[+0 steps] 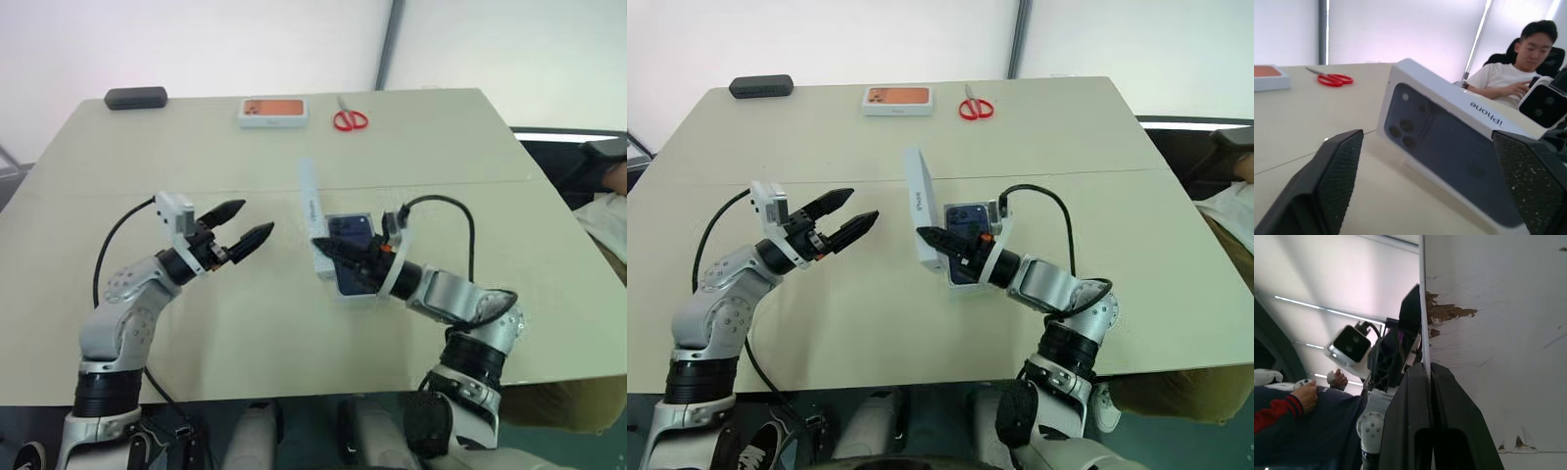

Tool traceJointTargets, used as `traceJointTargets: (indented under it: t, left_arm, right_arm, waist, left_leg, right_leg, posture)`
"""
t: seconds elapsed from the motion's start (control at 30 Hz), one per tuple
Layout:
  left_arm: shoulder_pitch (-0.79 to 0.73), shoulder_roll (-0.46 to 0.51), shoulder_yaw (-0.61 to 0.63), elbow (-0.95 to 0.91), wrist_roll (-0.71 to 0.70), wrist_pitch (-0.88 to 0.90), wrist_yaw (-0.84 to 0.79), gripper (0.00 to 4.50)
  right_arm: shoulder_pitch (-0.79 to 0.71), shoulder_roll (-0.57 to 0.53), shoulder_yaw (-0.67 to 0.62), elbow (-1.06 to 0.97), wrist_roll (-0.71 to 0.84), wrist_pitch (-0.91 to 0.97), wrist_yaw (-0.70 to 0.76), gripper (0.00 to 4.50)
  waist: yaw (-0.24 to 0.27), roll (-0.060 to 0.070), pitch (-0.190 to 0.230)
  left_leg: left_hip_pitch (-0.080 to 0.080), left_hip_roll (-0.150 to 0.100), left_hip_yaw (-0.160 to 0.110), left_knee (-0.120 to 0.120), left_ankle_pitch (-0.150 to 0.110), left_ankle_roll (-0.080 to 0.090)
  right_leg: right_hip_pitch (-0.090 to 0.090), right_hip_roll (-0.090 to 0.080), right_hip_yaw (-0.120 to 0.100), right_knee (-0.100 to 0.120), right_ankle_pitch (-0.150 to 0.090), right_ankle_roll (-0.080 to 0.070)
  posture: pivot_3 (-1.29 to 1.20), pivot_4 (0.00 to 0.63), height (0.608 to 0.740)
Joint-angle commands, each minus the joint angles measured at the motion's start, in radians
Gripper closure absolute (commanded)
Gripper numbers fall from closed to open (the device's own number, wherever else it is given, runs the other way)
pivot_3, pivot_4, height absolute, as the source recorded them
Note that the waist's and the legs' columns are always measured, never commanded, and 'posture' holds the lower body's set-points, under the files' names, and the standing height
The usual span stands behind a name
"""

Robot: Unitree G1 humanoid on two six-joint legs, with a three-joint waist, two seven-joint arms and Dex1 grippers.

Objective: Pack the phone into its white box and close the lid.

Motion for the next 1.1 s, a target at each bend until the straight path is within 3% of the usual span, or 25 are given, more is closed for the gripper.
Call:
traceJointTargets:
  t: [0.03,0.2,0.3,0.6,0.7,0.93,1.1]
  left_arm:
    - [0.023,-0.003,0.001,-0.046,-0.014,0.004,0.001,1.88]
    - [0.03,-0.026,-0.006,-0.057,-0.008,-0.001,0.013,4.47]
    - [0.05,-0.039,-0.059,-0.059,0.048,-0.021,0.014,4.47]
    - [0.093,-0.124,-0.223,-0.024,0.139,-0.069,0.003,4.47]
    - [0.074,-0.145,-0.229,-0.006,0.147,-0.073,0.008,4.5]
    - [0.0,-0.211,-0.249,0.065,0.175,-0.096,0.03,4.5]
    - [-0.036,-0.278,-0.263,0.106,0.192,-0.104,0.053,4.5]
  right_arm:
    - [0.051,-0.081,0.156,-0.03,0.257,-0.136,-0.101,4.5]
    - [0.115,-0.177,0.298,-0.066,0.358,-0.275,-0.115,4.5]
    - [0.129,-0.236,0.348,-0.034,0.35,-0.33,-0.164,4.5]
    - [0.139,-0.314,0.426,-0.041,0.358,-0.443,-0.126,4.5]
    - [0.133,-0.355,0.416,-0.03,0.271,-0.471,-0.089,3.52]
    - [0.093,-0.441,0.344,-0.058,0.151,-0.542,0.031,0.07]
    - [0.043,-0.562,0.292,-0.03,-0.047,-0.594,0.164,0.07]
  waist:
    - [-0.004,0.0,0.0]
    - [-0.005,0.0,0.0]
    - [0.0,0.0,0.0]
    - [0.0,0.0,0.0]
    - [0.001,0.0,0.0]
    - [0.006,0.0,0.0]
    - [0.003,0.0,0.0]
  left_leg:
    - [0.0,0.0,0.0,0.0,0.0,0.0]
    - [0.0,0.0,0.0,0.0,0.0,0.0]
    - [0.0,0.0,0.0,0.0,0.0,0.0]
    - [0.0,0.0,0.001,0.0,0.0,0.0]
    - [0.0,0.0,0.001,0.0,0.0,0.0]
    - [-0.001,0.0,0.001,0.0,0.0,0.0]
    - [-0.001,-0.001,0.002,0.0,0.0,0.001]
  right_leg:
    - [0.0,0.0,0.0,0.0,0.0,0.0]
    - [0.0,0.001,0.0,0.0,0.0,0.0]
    - [0.0,0.002,0.0,0.0,0.0,0.0]
    - [0.0,0.001,0.002,-0.002,0.0,0.0]
    - [0.0,0.001,0.002,-0.002,0.0,0.0]
    - [0.0,0.001,0.001,-0.002,0.0,0.0]
    - [0.0,0.001,0.002,-0.002,0.0,0.001]
  posture:
    - [0.0,0.15,0.74]
    - [0.0,0.15,0.74]
    - [0.0,0.15,0.74]
    - [0.0,0.15,0.74]
    - [0.0,0.15,0.74]
    - [0.0,0.15,0.74]
    - [0.0,0.15,0.74]
